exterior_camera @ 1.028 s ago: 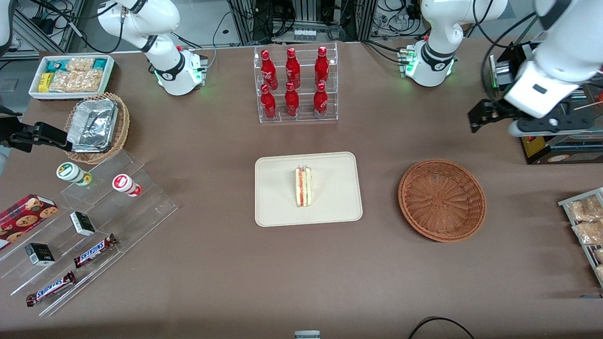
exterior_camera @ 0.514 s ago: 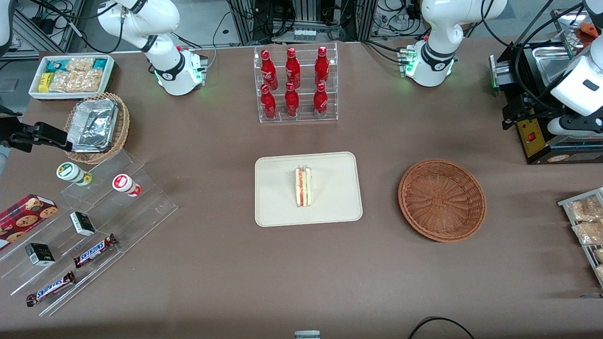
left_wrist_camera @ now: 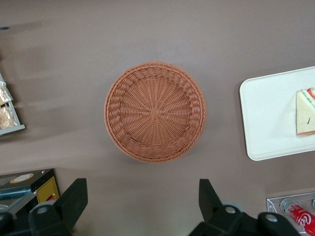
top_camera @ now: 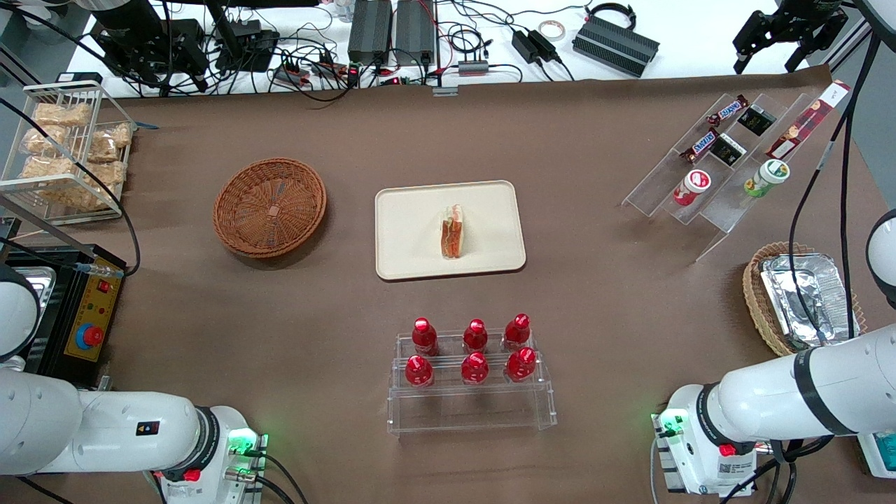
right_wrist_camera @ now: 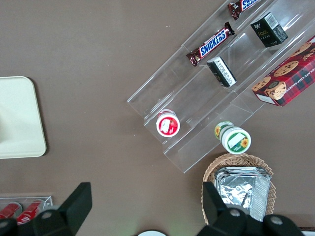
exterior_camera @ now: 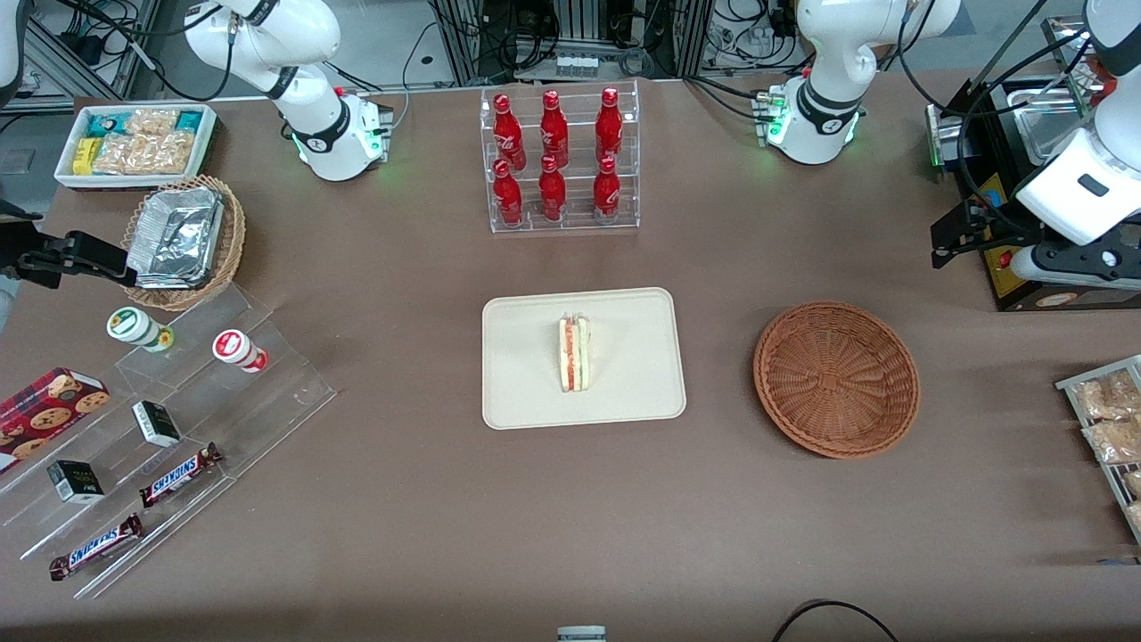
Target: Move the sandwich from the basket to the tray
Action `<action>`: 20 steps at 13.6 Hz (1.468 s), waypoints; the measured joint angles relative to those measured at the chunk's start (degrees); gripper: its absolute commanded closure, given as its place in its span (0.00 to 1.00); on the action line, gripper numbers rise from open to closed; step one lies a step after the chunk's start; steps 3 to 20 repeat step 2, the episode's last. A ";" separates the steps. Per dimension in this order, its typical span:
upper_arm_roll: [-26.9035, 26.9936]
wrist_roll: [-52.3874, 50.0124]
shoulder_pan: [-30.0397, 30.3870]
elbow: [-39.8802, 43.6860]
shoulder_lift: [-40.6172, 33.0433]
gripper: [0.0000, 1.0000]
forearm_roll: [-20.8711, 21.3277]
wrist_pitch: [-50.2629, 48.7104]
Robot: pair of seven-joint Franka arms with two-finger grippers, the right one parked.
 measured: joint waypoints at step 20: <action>0.12 0.00 -0.08 1.12 0.49 0.00 0.00 -0.09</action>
